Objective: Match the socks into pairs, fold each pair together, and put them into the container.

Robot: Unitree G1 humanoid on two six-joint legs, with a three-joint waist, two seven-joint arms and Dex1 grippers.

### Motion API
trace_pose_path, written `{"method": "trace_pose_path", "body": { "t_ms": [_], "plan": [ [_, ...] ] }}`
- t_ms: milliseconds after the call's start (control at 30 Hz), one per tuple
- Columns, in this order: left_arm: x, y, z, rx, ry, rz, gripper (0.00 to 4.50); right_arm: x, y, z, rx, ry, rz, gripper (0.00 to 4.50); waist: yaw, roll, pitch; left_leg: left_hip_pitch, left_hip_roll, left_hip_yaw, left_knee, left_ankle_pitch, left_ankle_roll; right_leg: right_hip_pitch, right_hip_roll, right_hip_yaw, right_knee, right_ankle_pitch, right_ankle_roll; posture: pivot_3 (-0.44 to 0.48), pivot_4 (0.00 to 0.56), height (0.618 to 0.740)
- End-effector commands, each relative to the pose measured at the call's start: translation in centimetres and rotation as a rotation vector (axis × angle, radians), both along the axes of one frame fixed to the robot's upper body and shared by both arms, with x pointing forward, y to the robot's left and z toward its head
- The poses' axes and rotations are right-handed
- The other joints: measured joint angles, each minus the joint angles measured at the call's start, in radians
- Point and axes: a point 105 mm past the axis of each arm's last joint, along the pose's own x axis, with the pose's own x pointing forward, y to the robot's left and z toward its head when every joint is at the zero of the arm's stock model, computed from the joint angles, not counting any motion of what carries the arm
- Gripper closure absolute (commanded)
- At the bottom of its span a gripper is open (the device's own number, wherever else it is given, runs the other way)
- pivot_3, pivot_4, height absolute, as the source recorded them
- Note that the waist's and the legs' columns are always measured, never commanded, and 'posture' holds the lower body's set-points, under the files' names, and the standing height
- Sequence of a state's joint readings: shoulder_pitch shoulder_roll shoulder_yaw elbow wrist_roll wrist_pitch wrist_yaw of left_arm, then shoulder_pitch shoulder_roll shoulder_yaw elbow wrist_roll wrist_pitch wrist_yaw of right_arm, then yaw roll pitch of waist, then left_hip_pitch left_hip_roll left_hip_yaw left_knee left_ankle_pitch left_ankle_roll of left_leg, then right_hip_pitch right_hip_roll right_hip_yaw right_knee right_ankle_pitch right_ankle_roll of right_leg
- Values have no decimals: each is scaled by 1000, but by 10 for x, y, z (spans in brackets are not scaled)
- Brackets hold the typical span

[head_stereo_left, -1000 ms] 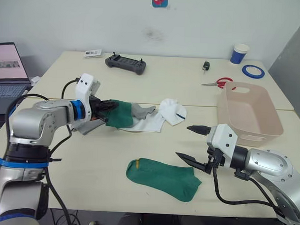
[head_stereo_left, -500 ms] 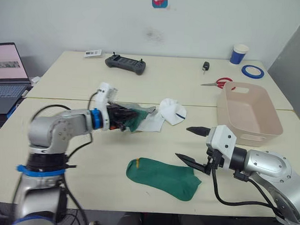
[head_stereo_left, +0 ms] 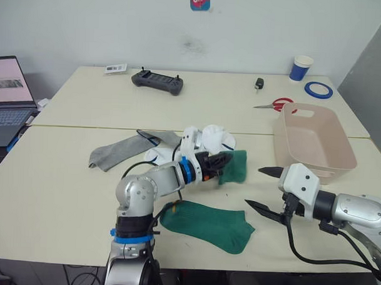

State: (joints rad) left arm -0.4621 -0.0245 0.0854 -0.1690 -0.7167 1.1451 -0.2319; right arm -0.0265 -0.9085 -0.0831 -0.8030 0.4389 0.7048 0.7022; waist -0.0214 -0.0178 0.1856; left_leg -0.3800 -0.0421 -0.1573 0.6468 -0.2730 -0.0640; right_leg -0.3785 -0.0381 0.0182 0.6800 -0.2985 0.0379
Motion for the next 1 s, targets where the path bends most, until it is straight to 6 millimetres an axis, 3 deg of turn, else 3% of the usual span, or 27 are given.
{"method": "trace_pose_path", "body": {
  "t_ms": [33,167,200,300,400,667,800,1000],
  "plan": [
    [0,1,-11,26,-12,40,4450,-4,3,10,-8,-57,24,0,1,0,0,0,0,0,0,0,0,0,0,0,0,0,0,0,150,740],
    [4,3,-14,6,-11,79,4450,-4,8,9,5,-57,34,0,12,0,0,0,0,-1,0,1,0,0,0,-1,0,-1,1,0,150,740],
    [5,2,-10,-11,-25,77,4263,-4,9,8,7,-56,37,0,15,0,0,0,0,-1,0,1,0,0,0,-1,0,-1,3,0,150,740],
    [5,2,1,-35,-77,44,3576,-3,11,8,9,-57,47,0,19,0,0,0,0,-1,0,1,0,0,0,-1,0,-2,4,0,150,740],
    [2,10,11,-18,-151,4,2612,-3,15,7,14,-57,58,0,19,0,0,0,0,0,0,2,0,0,0,-1,0,-2,4,0,150,740],
    [-10,71,27,128,-351,-107,128,-7,35,1,68,-71,81,0,16,0,0,0,1,-2,-2,2,-2,-1,1,-1,0,-1,3,0,150,740],
    [-24,88,26,269,-502,-240,24,-2,49,-15,-13,-153,99,0,17,1,0,0,1,-2,-2,2,-2,-1,0,-1,-1,-1,3,0,150,740],
    [-44,106,22,394,-651,-440,24,30,65,-33,-133,-339,39,0,17,1,0,0,1,-1,-2,2,-1,-1,0,-1,-1,-1,1,0,150,740]
  ]
}}
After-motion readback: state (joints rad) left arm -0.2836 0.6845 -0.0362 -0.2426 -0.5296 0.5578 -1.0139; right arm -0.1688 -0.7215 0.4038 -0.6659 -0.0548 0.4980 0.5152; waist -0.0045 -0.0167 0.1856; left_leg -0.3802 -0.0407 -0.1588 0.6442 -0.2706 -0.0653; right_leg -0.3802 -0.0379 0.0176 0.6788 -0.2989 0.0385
